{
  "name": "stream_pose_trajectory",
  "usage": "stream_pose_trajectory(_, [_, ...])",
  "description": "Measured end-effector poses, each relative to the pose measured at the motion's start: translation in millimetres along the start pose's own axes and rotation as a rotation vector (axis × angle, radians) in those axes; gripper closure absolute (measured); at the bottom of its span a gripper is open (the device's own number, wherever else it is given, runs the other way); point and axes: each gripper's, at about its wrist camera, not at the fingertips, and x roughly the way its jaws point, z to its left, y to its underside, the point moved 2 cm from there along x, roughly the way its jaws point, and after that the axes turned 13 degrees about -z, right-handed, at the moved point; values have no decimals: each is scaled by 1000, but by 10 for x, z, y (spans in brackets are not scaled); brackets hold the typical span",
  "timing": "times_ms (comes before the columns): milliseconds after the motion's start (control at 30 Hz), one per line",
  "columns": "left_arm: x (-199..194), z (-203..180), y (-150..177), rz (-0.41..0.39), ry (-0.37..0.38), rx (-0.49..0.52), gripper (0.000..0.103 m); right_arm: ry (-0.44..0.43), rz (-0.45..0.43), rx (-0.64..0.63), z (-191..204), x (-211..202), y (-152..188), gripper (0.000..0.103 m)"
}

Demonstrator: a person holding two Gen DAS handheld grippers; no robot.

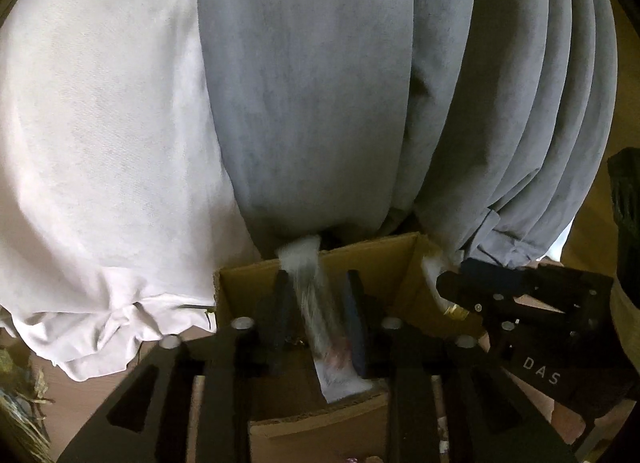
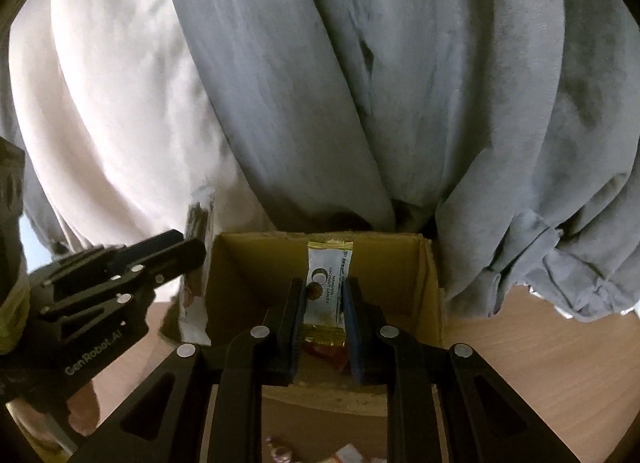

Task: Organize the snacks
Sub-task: 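Carry both snacks over the cardboard box and open both tools to drop them, then withdraw both tools from the box back toward the remaining snacks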

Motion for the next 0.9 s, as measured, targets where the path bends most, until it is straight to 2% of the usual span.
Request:
stream_pose_trajectory(33, [3,3,0,-4,-7,3,62,19,0,-9,-9,12,10,69])
stream_pose_trajectory(100, [-24,-11,12,-15,-20,18,62,30,-2,-9,-21,-2,28,62])
stream_pose_trajectory(500, [-605,-130,97,-90,-25,61,55,18,-71,-16,18,-491,86,62])
stream_pose_trajectory(900, [-966,-344,368,-92,9,125,55,65,-65,3,-4,-951,416,62])
